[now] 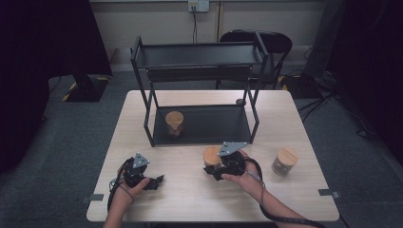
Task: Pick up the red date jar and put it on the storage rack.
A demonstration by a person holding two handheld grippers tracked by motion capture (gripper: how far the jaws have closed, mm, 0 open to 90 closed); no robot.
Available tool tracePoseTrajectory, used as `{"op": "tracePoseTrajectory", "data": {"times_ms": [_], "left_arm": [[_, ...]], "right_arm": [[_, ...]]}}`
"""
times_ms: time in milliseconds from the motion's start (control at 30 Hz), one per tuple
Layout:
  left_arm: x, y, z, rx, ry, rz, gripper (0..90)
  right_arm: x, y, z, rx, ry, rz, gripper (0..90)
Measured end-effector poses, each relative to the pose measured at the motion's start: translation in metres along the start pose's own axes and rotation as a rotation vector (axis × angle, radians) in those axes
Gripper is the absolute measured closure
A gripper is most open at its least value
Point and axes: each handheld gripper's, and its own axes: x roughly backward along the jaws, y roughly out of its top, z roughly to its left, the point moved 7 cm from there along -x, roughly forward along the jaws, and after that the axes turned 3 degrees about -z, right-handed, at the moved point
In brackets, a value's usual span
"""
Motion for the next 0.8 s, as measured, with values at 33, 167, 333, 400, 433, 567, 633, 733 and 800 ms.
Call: {"op": "tracePoseTrajectory", "data": {"times_ms": [33,167,333,400,433,567,633,733,800], "left_arm": [[0.000,0.000,0.000,0.000,0.000,0.000,0.1],[0.000,0.000,0.000,0.000,0.000,0.000,0.2],[0.000,0.000,0.000,0.000,0.000,0.000,0.2],[0.000,0.000,0.000,0.000,0.000,0.000,0.1],[0.000,0.000,0.000,0.000,0.000,0.000,0.1],[0.000,0.000,0.000,0.000,0.000,0.000,0.1],[0.000,0.000,0.000,0.000,0.000,0.000,0.1],[0.000,0.000,0.000,0.000,0.000,0.000,0.2],[0.000,0.000,0.000,-0.001,0.000,0.000,0.2]], "right_arm": [[-0.001,0.000,0.000,0.003,-0.001,0.001,25.6],[-0.005,0.002,-0.002,0.002,-0.002,0.002,25.6],[-0.011,0.004,-0.002,0.005,0.001,0.007,25.6],[-0.013,0.005,-0.002,0.005,0.004,0.008,25.6],[-0.014,0.005,-0.002,0.002,0.003,0.006,25.6],[-0.017,0.009,-0.004,0.003,0.005,0.010,25.6],[-0.018,0.010,-0.004,-0.001,0.008,0.007,25.6],[-0.021,0.013,-0.005,-0.005,0.009,0.005,25.6],[-0.023,0.014,-0.005,-0.006,0.009,0.006,25.6]]}}
